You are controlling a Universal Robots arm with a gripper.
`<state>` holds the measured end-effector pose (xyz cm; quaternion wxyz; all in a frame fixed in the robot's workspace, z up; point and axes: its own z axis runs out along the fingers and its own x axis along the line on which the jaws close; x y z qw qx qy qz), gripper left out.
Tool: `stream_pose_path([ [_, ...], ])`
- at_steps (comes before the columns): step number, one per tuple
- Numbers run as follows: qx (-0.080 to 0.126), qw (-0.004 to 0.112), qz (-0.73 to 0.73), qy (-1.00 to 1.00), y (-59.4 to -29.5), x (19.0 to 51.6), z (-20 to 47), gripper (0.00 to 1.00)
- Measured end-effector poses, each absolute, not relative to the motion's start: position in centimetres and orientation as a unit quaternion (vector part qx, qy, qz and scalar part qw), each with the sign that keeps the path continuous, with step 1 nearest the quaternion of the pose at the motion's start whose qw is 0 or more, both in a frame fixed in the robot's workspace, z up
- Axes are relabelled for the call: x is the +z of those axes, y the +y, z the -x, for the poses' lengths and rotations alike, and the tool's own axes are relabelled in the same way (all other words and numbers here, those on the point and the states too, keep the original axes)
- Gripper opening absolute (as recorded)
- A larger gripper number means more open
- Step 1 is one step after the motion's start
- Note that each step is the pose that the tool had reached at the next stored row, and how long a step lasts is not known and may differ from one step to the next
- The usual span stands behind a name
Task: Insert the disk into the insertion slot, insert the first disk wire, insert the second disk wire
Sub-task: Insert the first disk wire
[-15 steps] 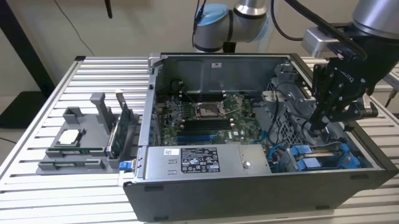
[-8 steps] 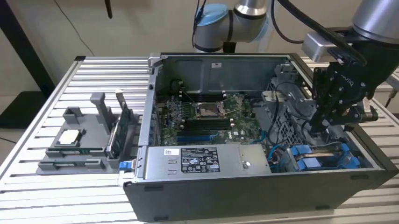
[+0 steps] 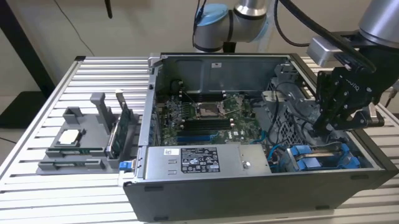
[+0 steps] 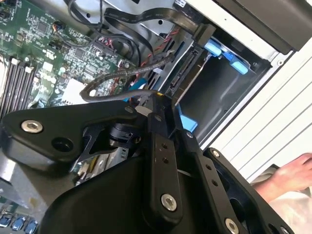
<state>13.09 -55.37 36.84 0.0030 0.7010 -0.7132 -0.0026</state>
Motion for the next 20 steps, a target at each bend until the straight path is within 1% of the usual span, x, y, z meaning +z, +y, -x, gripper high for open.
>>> stream_pose_path([
  [12, -0.003, 0.004, -0.701, -0.713, -56.24, 36.54, -13.41, 0.19],
  [20, -0.003, 0.004, -0.701, -0.713, -56.25, 36.52, -13.43, 0.19],
])
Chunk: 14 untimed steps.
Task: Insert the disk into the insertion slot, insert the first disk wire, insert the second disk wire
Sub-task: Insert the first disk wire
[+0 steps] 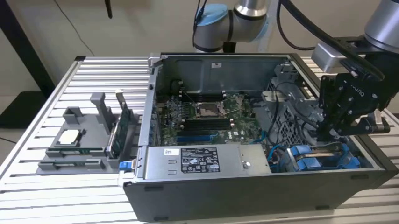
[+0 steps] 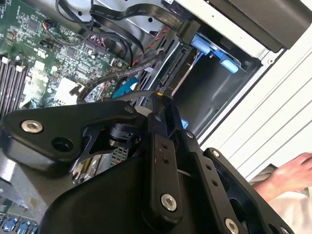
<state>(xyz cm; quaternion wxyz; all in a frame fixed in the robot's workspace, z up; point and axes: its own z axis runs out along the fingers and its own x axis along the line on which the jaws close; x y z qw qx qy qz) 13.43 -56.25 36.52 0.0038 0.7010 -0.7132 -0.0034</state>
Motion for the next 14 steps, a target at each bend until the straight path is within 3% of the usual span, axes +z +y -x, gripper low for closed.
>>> stream_pose_path([
  [14, -0.007, 0.008, -0.701, -0.713, -57.3, 36.3, -13.9, 0.19],
])
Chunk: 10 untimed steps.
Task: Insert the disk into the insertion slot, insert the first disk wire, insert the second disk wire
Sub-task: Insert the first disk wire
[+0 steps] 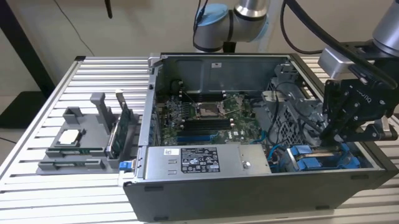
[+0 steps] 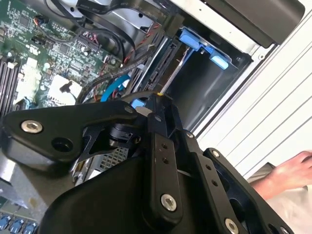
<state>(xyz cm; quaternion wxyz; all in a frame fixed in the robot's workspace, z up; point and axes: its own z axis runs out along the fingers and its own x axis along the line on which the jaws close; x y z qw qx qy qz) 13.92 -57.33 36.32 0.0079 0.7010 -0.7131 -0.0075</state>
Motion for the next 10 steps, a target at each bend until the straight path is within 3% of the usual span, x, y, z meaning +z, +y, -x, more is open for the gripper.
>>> stream_pose_path([
  [10, -0.012, 0.013, -0.701, -0.713, -57.33, 36.15, -14.95, 0.19],
])
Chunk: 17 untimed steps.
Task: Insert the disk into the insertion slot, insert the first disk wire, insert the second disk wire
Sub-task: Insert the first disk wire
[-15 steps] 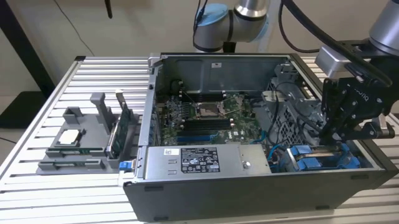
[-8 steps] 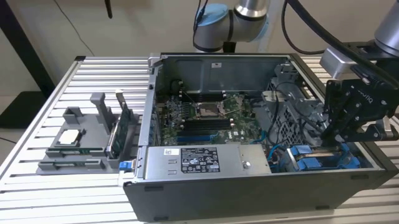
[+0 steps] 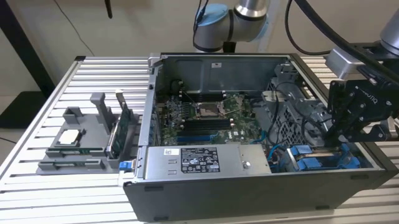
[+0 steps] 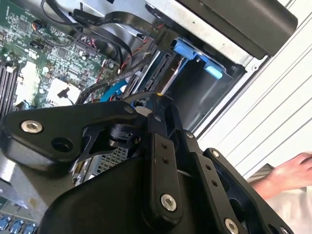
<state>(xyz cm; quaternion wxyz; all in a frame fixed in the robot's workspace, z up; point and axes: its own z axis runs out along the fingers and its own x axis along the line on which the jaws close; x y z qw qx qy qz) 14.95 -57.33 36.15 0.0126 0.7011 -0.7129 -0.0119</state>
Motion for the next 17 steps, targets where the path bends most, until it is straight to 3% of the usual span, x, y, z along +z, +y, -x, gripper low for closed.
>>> stream_pose_path([
  [17, -0.015, 0.015, -0.701, -0.713, -57.26, 35.87, -15.36, 0.19],
])
